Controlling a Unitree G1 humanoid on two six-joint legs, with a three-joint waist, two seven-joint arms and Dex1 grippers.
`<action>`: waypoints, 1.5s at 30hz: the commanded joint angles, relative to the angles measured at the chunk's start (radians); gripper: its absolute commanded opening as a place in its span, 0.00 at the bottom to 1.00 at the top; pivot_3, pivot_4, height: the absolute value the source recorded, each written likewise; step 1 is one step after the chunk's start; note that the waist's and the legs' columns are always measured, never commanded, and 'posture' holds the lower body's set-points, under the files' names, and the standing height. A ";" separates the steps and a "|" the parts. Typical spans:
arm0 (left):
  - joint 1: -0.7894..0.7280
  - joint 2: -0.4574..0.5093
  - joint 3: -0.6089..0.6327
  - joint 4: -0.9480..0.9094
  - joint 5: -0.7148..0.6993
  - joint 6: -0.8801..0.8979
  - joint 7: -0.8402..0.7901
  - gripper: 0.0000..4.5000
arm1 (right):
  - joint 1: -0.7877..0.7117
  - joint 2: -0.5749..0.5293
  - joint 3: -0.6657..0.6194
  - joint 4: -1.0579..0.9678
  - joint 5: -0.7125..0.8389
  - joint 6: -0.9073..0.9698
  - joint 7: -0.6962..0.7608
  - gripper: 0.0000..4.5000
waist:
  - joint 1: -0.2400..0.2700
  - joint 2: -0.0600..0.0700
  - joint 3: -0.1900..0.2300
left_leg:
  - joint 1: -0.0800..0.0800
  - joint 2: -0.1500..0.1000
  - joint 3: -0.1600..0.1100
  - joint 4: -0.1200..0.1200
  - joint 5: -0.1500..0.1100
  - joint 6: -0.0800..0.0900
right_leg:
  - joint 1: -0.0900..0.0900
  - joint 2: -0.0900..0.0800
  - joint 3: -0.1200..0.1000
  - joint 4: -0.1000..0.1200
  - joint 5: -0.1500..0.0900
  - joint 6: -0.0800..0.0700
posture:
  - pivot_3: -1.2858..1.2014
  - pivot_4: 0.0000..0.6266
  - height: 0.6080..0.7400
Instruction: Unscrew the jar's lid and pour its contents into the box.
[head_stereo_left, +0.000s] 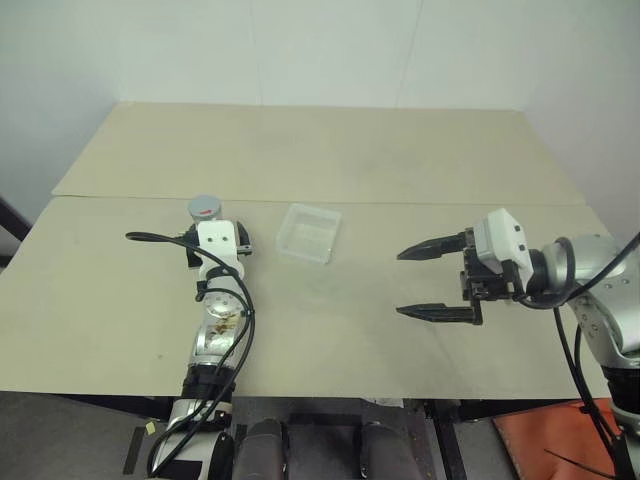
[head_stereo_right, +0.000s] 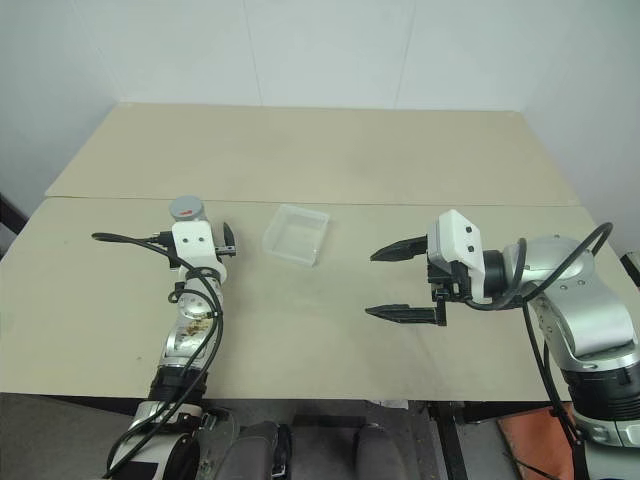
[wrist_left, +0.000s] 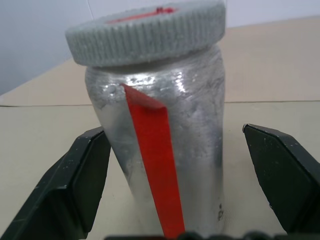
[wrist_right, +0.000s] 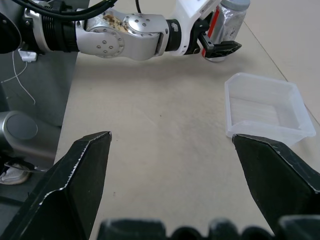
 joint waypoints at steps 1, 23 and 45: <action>-0.039 0.007 0.011 0.025 0.000 -0.037 0.015 0.85 | -0.004 -0.016 -0.039 -0.030 0.019 -0.003 -0.005 1.00 | 0.000 0.000 0.000 | 0.000 0.000 0.000 0.000 0.000 0.000 | 0.000 0.000 0.000 0.000 0.000 0.000 | 0.52 0.24 1.00; -0.010 0.487 0.020 -0.509 -0.528 0.553 -0.914 0.46 | -0.107 0.080 -0.060 -0.053 0.122 0.076 -0.138 1.00 | -0.011 0.000 0.000 | 0.000 0.001 0.002 0.000 0.001 -0.001 | -0.001 0.001 0.000 0.001 0.000 0.000 | 0.52 0.24 1.00; -0.245 0.508 -0.157 -0.294 -0.648 0.398 -1.464 0.46 | -0.545 0.399 0.094 -0.092 0.232 0.556 -0.689 1.00 | -0.022 0.000 0.000 | -0.007 0.001 0.005 0.001 0.001 -0.001 | -0.007 0.001 -0.001 0.002 0.000 0.000 | 0.52 0.24 1.00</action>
